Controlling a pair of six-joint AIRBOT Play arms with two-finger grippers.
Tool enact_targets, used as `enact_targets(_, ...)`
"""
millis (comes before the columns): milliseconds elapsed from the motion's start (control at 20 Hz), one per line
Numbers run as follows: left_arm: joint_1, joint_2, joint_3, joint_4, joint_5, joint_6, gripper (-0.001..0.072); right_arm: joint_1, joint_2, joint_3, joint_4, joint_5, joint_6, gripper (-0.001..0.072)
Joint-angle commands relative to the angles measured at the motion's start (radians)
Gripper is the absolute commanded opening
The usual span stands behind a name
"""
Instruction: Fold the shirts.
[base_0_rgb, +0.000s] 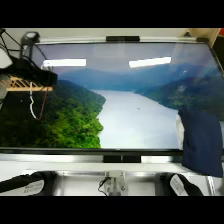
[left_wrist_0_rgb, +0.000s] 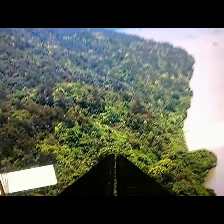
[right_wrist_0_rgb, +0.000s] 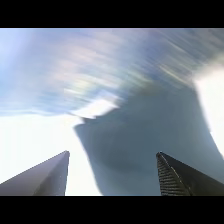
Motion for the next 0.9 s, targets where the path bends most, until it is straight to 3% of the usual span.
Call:
enact_targets(0,-0.130,-0.065,0.001,0.188,-0.094,-0.068,0.0438,0.364,-0.093,0.035,-0.157,-0.016,0.171,0.0643)
enact_targets(50,-0.140,-0.085,-0.001,0.187,-0.099,-0.080,0.0642,0.444,-0.146,0.035,-0.198,0.035,0.201,0.0644)
enact_targets(100,-0.145,-0.099,-0.006,0.167,-0.102,-0.087,0.0663,0.488,-0.200,0.035,-0.170,0.089,0.193,0.0645)
enact_targets(300,-0.145,-0.080,-0.104,0.104,-0.063,-0.114,0.0663,0.512,-0.332,0.035,0.029,0.242,0.089,0.0645)
enact_targets(750,-0.145,-0.064,-0.149,0.102,0.014,-0.129,0.0663,0.512,-0.334,0.035,0.027,0.241,0.089,0.0644)
enact_targets(850,-0.145,-0.063,-0.149,0.092,0.011,-0.179,0.0663,0.512,-0.334,0.035,0.027,0.241,0.089,0.0645)
